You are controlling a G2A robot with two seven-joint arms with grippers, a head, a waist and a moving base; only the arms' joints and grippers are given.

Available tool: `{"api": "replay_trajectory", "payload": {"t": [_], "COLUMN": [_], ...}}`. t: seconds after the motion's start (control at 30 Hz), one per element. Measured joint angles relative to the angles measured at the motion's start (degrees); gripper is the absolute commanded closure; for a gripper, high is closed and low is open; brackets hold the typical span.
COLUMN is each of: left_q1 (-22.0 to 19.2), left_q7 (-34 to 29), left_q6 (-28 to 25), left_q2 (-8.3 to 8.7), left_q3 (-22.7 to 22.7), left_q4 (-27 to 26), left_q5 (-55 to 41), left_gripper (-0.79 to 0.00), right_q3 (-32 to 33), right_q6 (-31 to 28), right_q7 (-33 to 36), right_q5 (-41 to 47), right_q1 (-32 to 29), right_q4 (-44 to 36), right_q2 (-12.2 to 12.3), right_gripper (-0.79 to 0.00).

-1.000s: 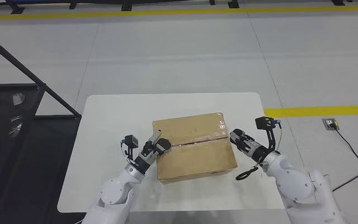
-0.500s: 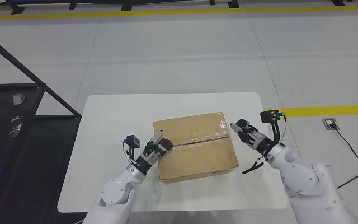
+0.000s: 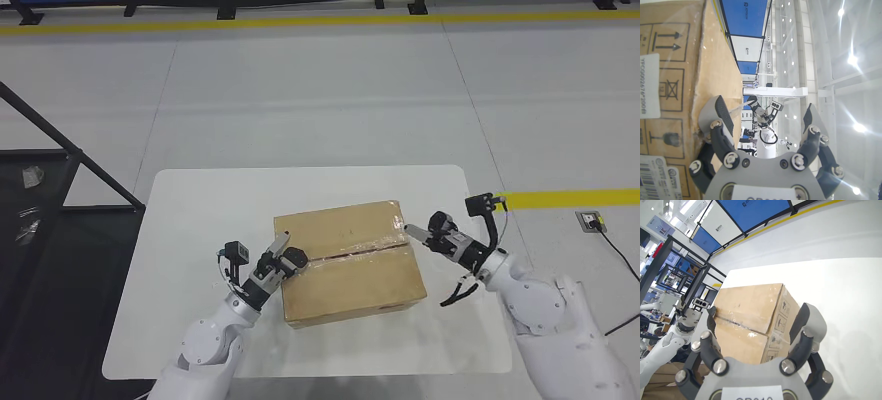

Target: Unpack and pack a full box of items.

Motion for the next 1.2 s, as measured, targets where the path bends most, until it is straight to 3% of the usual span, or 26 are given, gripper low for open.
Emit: {"api": "replay_trajectory", "payload": {"t": [0.17,0.3,0.37,0.5,0.6,0.63,0.9,1.2], "left_q1": [-0.2,-0.2,-0.3,-0.4,-0.7,-0.7,-1.0,-1.4], "left_q7": [0.2,0.5,0.6,1.0,1.2,1.3,1.4,1.2], "left_q6": [0.1,0.3,0.3,0.4,0.6,0.6,0.7,0.8], "left_q2": [-0.02,-0.02,-0.03,-0.09,-0.13,-0.15,-0.23,-0.44], "left_q3": [0.1,0.1,0.2,0.4,0.5,0.6,0.8,1.9], "left_q4": [0.0,0.1,0.1,0.2,0.3,0.3,0.4,0.8], "left_q5": [0.3,0.5,0.6,0.8,0.9,0.9,0.6,0.8], "left_gripper": [-0.785,-0.785,-0.785,-0.785,-0.785,-0.785,-0.785,-0.785], "right_q3": [-2.0,-3.7,-4.3,-5.9,-7.3,-7.8,-8.2,-6.9], "right_q6": [-14.1,-21.0,-21.7,-21.9,-22.3,-22.7,-23.8,-13.3], "right_q7": [3.3,5.3,6.1,8.0,9.4,9.8,11.3,17.8], "right_q5": [0.5,-0.1,0.1,0.3,0.8,1.1,3.5,5.7], "right_q1": [4.6,8.7,10.4,13.5,15.5,16.1,16.9,12.9], "right_q4": [6.3,11.6,13.6,16.7,18.6,19.2,20.4,11.0], "right_q2": [0.4,0.6,0.6,0.6,0.6,0.6,1.3,2.7], "right_gripper": [-0.77,-0.637,-0.489,-0.32,-0.043,0.0,0.0,0.0]}}
